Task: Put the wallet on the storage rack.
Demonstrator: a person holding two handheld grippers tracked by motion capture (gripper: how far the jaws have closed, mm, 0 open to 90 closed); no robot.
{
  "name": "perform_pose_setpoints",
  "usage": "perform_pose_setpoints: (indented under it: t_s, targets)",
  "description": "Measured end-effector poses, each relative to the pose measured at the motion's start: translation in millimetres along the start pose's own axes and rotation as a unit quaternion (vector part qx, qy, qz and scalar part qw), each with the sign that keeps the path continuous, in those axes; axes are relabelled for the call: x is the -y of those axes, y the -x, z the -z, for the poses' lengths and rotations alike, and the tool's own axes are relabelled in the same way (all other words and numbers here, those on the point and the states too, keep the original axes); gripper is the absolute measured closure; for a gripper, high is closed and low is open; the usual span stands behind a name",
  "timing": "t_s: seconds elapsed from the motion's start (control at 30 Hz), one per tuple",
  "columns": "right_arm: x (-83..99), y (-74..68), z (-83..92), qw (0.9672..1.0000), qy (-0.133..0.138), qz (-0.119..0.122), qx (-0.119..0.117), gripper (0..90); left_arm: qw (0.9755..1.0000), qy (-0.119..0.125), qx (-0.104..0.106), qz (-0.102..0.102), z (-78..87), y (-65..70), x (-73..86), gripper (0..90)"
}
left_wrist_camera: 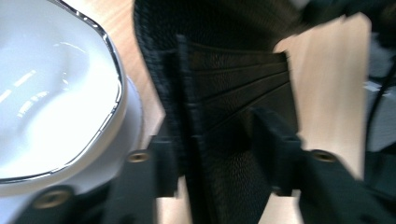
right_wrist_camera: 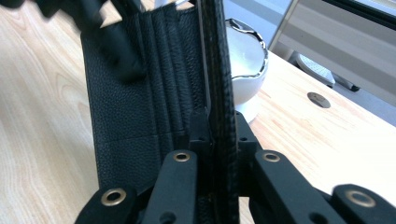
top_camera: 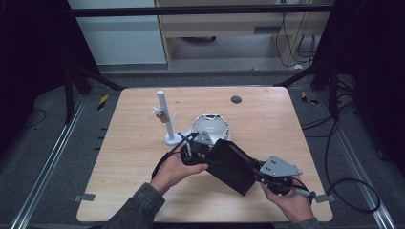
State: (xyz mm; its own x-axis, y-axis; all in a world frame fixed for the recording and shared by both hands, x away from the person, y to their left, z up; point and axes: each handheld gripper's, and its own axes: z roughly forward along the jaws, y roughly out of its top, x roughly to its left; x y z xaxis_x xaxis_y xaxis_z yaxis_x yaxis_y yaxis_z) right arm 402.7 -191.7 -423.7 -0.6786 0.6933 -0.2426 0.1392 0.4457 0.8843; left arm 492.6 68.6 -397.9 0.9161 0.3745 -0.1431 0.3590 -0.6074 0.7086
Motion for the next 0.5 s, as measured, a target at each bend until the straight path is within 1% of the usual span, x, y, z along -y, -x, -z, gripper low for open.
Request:
perform_pose_setpoints:
  t_s: [0.03, 0.07, 0.1, 0.13, 0.17, 0.2, 0.23, 0.27, 0.33, 0.37, 0.4, 0.43, 0.47, 0.5]
  targets:
    - [1.6, -0.6, -0.1, 1.0000, 0.000, -0.001, -0.002, 81.4, 0.9997, 0.009, 0.017, 0.012, 3.8, -0.3, -2.7, 69.3]
    - [4.6, -2.0, -0.9, 1.0000, -0.003, -0.001, -0.007, 77.7, 0.9993, 0.017, 0.028, 0.021, 7.0, -0.2, -4.9, 77.3]
    - [7.1, -3.6, -1.6, 0.9999, -0.004, -0.004, -0.012, 74.2, 0.9994, 0.015, 0.024, 0.018, 9.2, 1.5, -7.9, 78.9]
    - [11.2, -7.0, -2.4, 0.9997, -0.003, -0.010, -0.023, 66.5, 0.9998, 0.005, 0.017, 0.010, 12.2, 4.9, -13.8, 79.5]
    - [11.2, -7.0, -2.4, 0.9997, -0.003, -0.010, -0.023, 66.5, 0.9998, 0.005, 0.017, 0.010, 12.2, 4.9, -13.8, 79.7]
    - [13.0, -8.8, -3.1, 0.9993, -0.002, -0.015, -0.034, 60.4, 0.9999, 0.001, 0.015, 0.006, 15.0, 6.6, -18.7, 79.7]
    - [15.0, -11.1, -4.5, 0.9984, -0.009, -0.022, -0.052, 50.3, 0.9999, -0.002, 0.011, 0.003, 17.5, 8.2, -23.3, 79.9]
    - [19.3, -14.1, -7.5, 0.9969, -0.026, -0.024, -0.071, 38.4, 0.9998, -0.014, -0.003, -0.012, 23.0, 10.9, -32.2, 80.0]
    - [25.8, -13.2, -10.1, 0.9955, -0.040, -0.033, -0.079, 28.0, 0.9993, -0.022, -0.022, -0.022, 29.6, 13.9, -41.5, 80.1]
    - [30.0, -12.2, -11.1, 0.9953, -0.044, -0.037, -0.078, 25.0, 0.9987, -0.027, -0.031, -0.029, 33.4, 14.3, -45.9, 80.2]
    - [34.5, -10.0, -11.5, 0.9952, -0.048, -0.041, -0.074, 21.6, 0.9987, -0.027, -0.031, -0.029, 33.4, 14.3, -45.9, 80.2]
    - [38.4, -6.7, -12.2, 0.9947, -0.054, -0.051, -0.072, 17.8, 0.9984, -0.028, -0.041, -0.029, 40.9, 13.6, -53.1, 80.2]
    - [41.9, -2.9, -12.9, 0.9942, -0.057, -0.064, -0.065, 16.3, 0.9983, -0.026, -0.045, -0.028, 44.2, 12.5, -55.9, 80.2]
    - [45.1, 1.6, -13.8, 0.9940, -0.058, -0.076, -0.052, 14.7, 0.9981, -0.027, -0.048, -0.026, 47.5, 11.2, -58.5, 80.2]
